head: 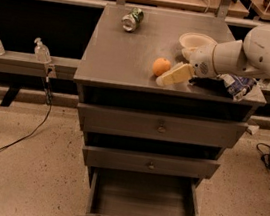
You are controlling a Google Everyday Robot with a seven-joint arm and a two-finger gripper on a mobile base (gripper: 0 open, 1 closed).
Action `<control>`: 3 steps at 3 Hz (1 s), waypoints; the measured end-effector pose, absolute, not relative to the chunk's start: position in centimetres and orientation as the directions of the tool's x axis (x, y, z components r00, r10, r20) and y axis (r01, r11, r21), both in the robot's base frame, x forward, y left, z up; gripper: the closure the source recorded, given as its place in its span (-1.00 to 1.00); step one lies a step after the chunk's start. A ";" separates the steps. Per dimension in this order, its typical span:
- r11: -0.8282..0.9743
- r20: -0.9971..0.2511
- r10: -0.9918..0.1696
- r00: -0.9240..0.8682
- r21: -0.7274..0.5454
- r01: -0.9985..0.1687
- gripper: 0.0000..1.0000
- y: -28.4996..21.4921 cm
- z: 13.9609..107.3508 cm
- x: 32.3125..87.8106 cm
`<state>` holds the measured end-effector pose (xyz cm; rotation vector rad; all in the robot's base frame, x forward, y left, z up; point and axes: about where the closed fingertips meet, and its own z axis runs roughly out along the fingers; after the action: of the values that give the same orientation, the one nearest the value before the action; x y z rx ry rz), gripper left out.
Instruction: Place orange into bottom drawer
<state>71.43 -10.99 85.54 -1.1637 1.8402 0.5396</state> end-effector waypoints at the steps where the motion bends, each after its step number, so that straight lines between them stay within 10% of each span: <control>1: 0.450 -0.849 -0.495 -0.186 -0.068 -0.890 -0.70 -10.5 84.2 72.1; 3: 0.372 -0.897 -0.416 -0.149 -0.019 -0.928 0.40 -9.4 83.9 72.0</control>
Offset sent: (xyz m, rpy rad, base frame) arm 0.0082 0.0157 -0.0212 0.0811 0.0213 0.1047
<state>71.96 -9.44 83.93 -1.1909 1.7380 0.7182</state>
